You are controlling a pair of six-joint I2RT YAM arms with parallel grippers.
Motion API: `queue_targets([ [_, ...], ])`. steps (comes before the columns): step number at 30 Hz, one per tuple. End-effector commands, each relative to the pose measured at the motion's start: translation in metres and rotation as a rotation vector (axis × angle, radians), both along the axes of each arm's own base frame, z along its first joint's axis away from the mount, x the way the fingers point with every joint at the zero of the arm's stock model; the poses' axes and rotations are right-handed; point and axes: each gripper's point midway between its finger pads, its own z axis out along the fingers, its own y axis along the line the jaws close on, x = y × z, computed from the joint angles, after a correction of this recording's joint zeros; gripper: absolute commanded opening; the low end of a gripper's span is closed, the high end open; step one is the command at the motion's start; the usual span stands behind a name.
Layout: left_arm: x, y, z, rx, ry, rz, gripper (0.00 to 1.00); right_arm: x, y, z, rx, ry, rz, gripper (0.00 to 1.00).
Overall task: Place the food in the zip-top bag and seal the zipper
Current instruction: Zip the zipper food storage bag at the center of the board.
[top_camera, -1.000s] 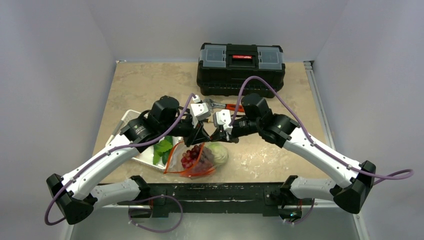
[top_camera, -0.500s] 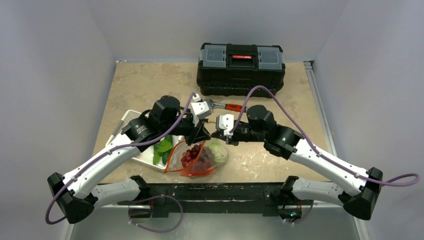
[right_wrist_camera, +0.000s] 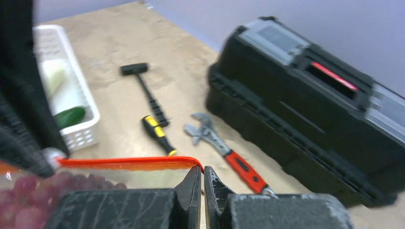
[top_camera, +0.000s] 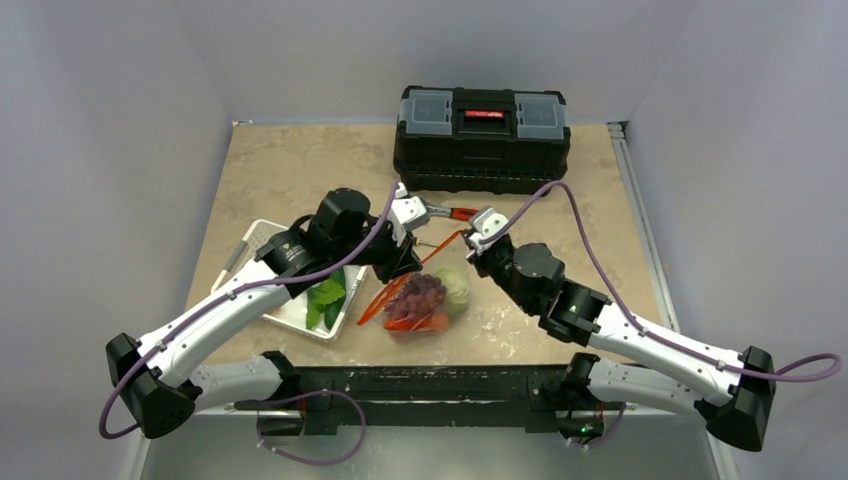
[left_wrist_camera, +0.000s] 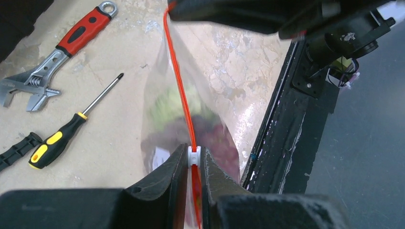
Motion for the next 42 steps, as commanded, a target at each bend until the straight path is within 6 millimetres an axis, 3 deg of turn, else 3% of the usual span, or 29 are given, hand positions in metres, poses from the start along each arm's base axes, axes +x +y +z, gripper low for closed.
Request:
queue_targets([
  [1, -0.01, 0.0, 0.013, -0.016, 0.019, -0.028, 0.0, 0.028, -0.069, 0.041, 0.163, -0.095, -0.406, 0.0],
  [5, -0.012, 0.0, 0.013, -0.017, 0.02, -0.036, 0.0, 0.023, -0.066, 0.026, 0.085, -0.064, -0.353, 0.0],
  [9, -0.013, -0.002, 0.013, -0.022, 0.025, -0.045, 0.0, 0.008, -0.056, 0.038, 0.14, -0.073, -0.232, 0.0],
  [11, -0.014, -0.002, 0.014, -0.024, 0.024, -0.049, 0.0, -0.001, -0.042, 0.041, 0.098, -0.066, -0.122, 0.0],
  [17, -0.015, -0.003, 0.016, -0.032, 0.027, -0.057, 0.0, -0.05, 0.0, 0.034, -0.218, -0.12, 0.374, 0.65],
  [19, -0.016, -0.003, 0.016, -0.035, 0.027, -0.059, 0.0, -0.056, 0.0, 0.034, -0.274, -0.175, 0.436, 0.77],
  [28, -0.019, -0.002, 0.021, -0.047, 0.018, -0.066, 0.0, -0.077, 0.027, 0.031, -0.46, -0.316, 0.733, 0.72],
  [32, -0.02, -0.001, 0.023, -0.054, 0.007, -0.065, 0.0, -0.074, 0.038, 0.034, -0.485, -0.363, 0.754, 0.71],
  [37, -0.021, 0.0, 0.026, -0.061, -0.002, -0.069, 0.0, -0.078, 0.048, 0.022, -0.542, -0.357, 0.815, 0.66],
  [42, -0.022, 0.0, 0.026, -0.066, -0.001, -0.073, 0.0, -0.07, 0.057, 0.013, -0.597, -0.351, 0.792, 0.57],
])
